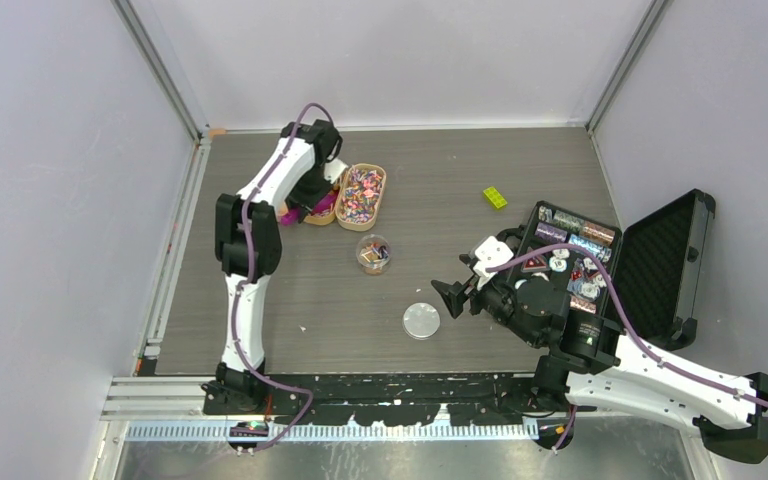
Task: Pack the candies
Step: Scoop the fake candies from the storage box.
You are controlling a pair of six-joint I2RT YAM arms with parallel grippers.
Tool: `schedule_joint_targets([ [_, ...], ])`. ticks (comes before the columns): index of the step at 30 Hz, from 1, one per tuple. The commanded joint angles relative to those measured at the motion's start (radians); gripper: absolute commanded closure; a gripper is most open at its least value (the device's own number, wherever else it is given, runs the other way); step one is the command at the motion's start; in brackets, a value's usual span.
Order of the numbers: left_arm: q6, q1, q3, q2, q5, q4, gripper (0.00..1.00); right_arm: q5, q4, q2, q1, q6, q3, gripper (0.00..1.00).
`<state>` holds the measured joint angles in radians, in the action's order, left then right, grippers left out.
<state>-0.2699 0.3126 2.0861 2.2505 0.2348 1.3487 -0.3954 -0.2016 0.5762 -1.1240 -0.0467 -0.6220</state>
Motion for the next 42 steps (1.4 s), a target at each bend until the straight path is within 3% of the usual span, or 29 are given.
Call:
schedule_joint_targets([
  [1, -0.01, -0.003, -0.048, -0.084, -0.025, -0.064, 1.0, -0.015, 0.054, -0.006, -0.007, 0.002, -0.003, 0.25],
  [17, -0.016, -0.013, -0.226, -0.177, -0.062, -0.226, 1.0, -0.02, 0.06, -0.007, -0.008, -0.004, 0.0, 0.25],
  [24, -0.01, -0.025, -0.357, -0.25, -0.108, -0.378, 1.0, -0.02, 0.065, -0.001, -0.007, -0.004, -0.003, 0.25],
  [42, -0.008, -0.036, -0.562, -0.389, -0.081, -0.595, 1.0, -0.011, 0.093, 0.007, -0.007, -0.018, 0.0, 0.25],
])
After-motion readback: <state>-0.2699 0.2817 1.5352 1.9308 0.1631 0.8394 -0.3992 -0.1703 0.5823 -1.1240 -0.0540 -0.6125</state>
